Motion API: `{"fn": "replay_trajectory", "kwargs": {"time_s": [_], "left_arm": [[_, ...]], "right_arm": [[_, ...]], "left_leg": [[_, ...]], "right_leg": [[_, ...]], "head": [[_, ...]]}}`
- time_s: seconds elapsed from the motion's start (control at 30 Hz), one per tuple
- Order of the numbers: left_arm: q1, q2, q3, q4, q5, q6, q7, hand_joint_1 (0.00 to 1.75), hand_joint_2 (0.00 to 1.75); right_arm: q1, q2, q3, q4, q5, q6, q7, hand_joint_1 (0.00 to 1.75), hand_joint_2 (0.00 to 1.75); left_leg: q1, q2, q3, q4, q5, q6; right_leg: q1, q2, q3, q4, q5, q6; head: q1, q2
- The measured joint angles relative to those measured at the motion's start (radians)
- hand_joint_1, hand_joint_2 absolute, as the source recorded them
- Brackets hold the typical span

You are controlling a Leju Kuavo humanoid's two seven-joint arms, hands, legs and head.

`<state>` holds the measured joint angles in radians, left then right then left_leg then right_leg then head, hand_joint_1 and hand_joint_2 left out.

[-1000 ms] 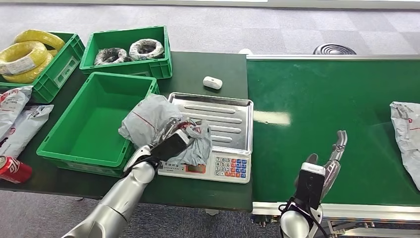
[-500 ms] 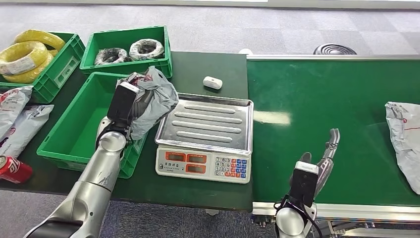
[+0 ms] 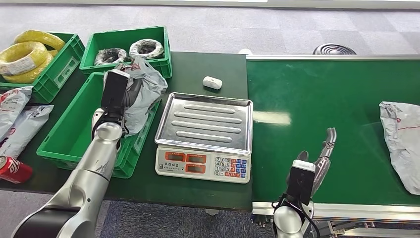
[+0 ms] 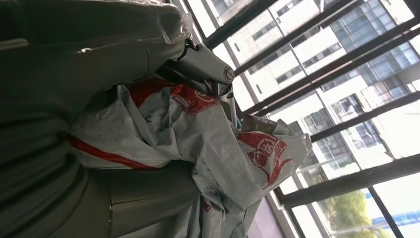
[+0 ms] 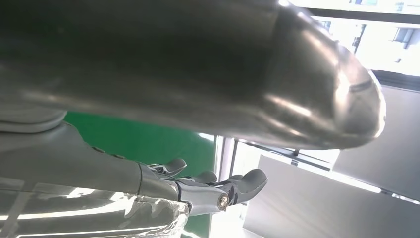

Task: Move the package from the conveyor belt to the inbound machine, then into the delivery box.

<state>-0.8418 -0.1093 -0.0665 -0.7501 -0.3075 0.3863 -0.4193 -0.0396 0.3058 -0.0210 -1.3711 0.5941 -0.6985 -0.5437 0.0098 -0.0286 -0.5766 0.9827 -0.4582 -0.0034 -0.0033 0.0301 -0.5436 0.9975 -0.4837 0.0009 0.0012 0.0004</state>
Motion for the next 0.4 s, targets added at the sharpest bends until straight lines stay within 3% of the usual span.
{"fn": "replay_trajectory", "kwargs": {"time_s": [0.27, 0.4], "left_arm": [[-0.074, 0.04, 0.054, 0.232, -0.009, 0.191, 0.079, 1.66, 1.75], [-0.068, 0.056, 0.095, 0.292, 0.024, 0.26, 0.014, 1.65, 1.75]], "right_arm": [[0.005, 0.009, -0.003, 0.0, 0.002, 0.0, -0.007, 0.0, 0.0], [0.008, 0.015, -0.005, 0.0, 0.003, 0.0, -0.011, 0.0, 0.0]], "left_leg": [[0.0, 0.0, 0.0, 0.0, 0.0, 0.0], [0.0, 0.0, -0.001, 0.0, 0.0, 0.0]], "right_leg": [[0.0, 0.0, 0.0, 0.0, 0.0, 0.0], [0.0, 0.0, -0.001, 0.0, 0.0, 0.0]], "head": [[0.0, 0.0], [0.0, 0.0]]}}
